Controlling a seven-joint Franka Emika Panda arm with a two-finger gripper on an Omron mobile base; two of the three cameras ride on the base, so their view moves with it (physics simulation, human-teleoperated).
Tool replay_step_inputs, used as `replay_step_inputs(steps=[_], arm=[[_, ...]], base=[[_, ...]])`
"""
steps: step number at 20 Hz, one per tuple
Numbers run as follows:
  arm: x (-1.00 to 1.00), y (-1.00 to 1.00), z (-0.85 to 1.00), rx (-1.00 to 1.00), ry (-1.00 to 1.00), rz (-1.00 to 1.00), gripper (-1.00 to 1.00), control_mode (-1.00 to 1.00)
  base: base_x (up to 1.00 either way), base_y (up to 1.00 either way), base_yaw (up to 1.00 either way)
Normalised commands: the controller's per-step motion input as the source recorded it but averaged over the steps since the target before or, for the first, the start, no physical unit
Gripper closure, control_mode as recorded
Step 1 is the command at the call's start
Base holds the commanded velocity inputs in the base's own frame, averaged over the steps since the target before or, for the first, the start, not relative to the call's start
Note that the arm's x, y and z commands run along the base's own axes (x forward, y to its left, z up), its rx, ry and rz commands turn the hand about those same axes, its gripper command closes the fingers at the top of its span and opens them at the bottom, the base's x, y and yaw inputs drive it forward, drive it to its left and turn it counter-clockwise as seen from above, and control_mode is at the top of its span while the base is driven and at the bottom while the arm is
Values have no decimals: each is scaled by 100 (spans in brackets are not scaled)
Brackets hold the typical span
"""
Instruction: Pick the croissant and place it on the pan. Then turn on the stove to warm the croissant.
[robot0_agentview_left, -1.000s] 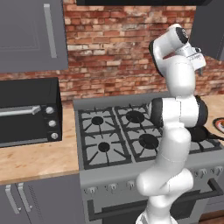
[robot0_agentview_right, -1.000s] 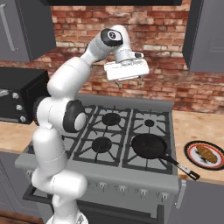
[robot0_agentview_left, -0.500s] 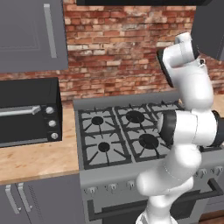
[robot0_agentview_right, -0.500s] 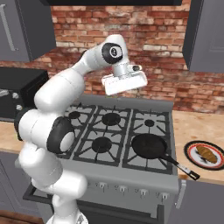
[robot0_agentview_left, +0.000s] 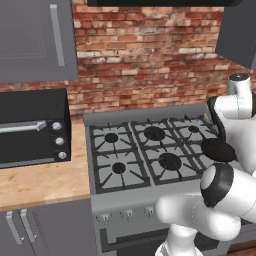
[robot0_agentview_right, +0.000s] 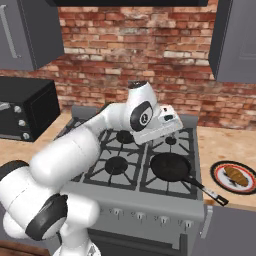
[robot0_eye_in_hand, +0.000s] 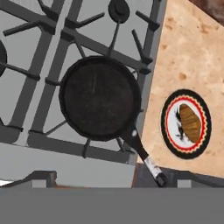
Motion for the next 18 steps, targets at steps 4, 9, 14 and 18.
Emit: replay_step_inputs(steps=[4,9,14,18], arm=[[9,-100,-15,0,-21,0,-100,-100],[44,-100,0,0,-11,0,-100,-100],[68,-100,1,3,-1,-2,-100,-100],[73,-100,10,12,0,-3,-100,-100]], base=[[0,0,0],[0,0,0],[0,0,0],[0,0,0]])
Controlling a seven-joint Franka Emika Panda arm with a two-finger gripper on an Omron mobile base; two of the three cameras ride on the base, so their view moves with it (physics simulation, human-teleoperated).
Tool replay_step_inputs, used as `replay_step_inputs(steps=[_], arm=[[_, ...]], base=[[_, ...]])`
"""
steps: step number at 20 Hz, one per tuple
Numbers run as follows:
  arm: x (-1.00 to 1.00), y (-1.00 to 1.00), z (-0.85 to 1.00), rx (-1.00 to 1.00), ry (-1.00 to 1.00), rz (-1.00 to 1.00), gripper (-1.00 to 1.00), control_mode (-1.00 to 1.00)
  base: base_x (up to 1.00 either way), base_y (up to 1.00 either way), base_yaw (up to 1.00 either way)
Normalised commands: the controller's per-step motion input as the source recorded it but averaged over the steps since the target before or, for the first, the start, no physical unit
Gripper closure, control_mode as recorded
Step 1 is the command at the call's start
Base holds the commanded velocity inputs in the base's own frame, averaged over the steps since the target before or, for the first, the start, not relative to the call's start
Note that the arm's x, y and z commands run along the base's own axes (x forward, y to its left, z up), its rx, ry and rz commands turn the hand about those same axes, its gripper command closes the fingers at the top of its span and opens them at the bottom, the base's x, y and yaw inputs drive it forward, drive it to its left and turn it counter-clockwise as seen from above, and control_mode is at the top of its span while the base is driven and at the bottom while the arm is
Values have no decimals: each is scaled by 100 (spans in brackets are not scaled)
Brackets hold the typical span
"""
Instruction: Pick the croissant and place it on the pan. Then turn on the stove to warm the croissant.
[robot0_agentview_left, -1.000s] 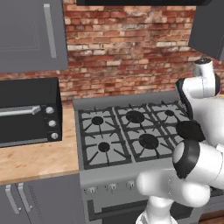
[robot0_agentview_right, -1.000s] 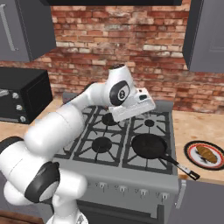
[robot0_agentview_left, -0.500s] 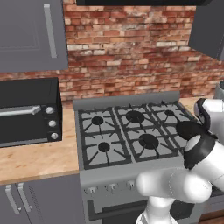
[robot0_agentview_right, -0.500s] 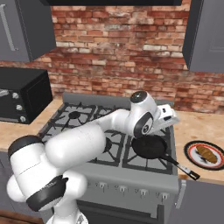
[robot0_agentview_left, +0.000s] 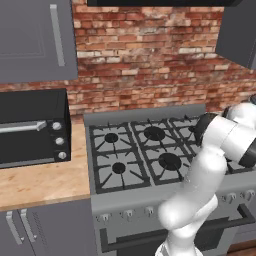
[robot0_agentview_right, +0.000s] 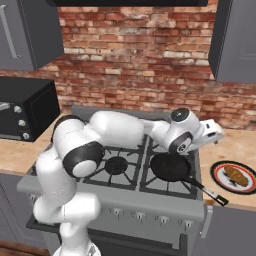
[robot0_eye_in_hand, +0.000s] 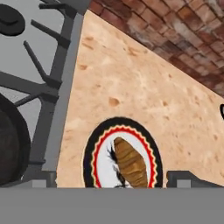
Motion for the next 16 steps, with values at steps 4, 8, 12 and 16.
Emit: replay_step_inputs(steps=[4,8,12,16], arm=[[34,-100,1,13,0,0,-100,-100],[8,-100,0,15,0,0,-100,-100],[3,-100,0,18,0,0,-100,-100],[4,-100,16,24,0,0,-100,-100]], base=[[0,0,0],[0,0,0],[0,0,0],[0,0,0]])
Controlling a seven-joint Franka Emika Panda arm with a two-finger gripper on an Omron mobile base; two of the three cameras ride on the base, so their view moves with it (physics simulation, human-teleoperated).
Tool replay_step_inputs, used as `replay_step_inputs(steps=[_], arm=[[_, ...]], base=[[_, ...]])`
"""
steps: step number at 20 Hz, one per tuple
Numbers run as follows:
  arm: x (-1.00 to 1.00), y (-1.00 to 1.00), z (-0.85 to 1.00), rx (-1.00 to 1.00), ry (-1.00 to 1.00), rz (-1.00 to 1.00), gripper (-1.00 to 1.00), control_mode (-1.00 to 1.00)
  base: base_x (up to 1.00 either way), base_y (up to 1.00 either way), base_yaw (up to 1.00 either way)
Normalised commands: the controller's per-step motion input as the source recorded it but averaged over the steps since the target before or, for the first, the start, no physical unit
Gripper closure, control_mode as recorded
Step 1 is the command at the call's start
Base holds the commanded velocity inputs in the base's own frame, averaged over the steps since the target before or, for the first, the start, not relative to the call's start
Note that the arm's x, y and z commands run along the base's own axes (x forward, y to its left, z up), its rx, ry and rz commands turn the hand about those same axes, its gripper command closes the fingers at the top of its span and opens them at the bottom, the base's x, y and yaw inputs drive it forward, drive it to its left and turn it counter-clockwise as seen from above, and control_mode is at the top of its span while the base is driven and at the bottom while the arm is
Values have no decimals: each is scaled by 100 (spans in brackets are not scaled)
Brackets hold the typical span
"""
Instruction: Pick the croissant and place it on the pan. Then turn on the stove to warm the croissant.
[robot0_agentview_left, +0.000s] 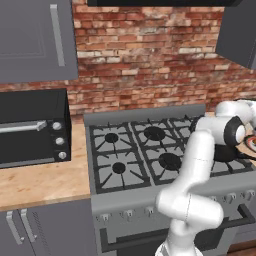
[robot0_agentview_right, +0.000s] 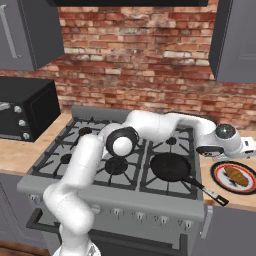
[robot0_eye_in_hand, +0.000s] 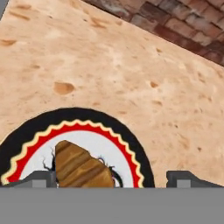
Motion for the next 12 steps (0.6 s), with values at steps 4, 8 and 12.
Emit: replay_step_inputs(steps=[4,8,12], arm=[[0,-13,4,8,0,-1,-100,-100],[0,-1,-1,2,3,0,-100,-100],[2,-7,4,9,22,3,-100,-100]], base=[[0,0,0],[0,0,0],[0,0,0]])
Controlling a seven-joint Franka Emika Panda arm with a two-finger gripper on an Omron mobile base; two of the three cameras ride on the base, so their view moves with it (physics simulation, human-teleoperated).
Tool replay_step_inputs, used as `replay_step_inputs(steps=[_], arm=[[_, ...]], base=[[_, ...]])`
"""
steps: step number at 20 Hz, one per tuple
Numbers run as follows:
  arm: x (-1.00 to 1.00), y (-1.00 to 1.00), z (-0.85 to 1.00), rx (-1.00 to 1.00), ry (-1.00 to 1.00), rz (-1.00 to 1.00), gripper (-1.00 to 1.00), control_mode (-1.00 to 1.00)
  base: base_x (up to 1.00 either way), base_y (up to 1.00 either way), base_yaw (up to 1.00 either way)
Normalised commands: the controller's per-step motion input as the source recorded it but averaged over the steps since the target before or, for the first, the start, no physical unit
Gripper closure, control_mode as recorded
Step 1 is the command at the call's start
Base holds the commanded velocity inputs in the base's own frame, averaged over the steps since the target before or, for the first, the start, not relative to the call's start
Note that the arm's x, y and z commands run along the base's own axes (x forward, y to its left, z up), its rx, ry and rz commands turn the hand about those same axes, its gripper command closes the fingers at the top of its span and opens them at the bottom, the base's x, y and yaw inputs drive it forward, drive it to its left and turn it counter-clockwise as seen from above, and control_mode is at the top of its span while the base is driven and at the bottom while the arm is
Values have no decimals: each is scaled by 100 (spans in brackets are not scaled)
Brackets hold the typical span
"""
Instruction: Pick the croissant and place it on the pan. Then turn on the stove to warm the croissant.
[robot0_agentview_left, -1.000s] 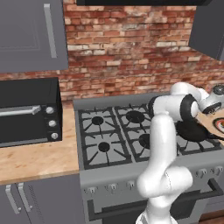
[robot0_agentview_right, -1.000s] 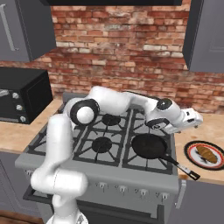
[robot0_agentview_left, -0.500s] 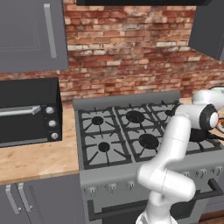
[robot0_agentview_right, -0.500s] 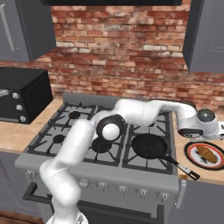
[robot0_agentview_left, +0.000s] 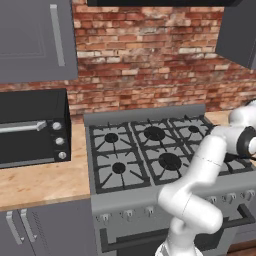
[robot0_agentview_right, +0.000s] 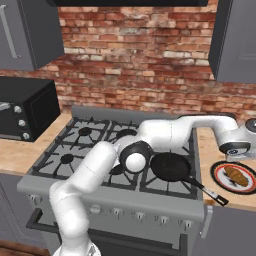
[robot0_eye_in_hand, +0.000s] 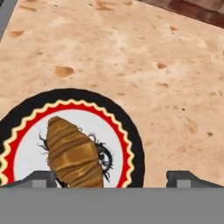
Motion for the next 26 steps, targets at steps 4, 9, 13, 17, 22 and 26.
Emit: replay_step_inputs(steps=[4,9,13,17,22,26], arm=[[30,0,-8,5,35,5,-100,-100],[0,0,-14,1,6,0,-100,-100],[0,0,-71,0,14,2,-100,-100],[1,0,-49,0,10,1,-100,-100],[0,0,-6,0,0,0,-100,-100],[0,1,-8,0,0,0,-100,-100]], base=[[0,0,0],[0,0,0],[0,0,0],[0,0,0],[0,0,0],[0,0,0]])
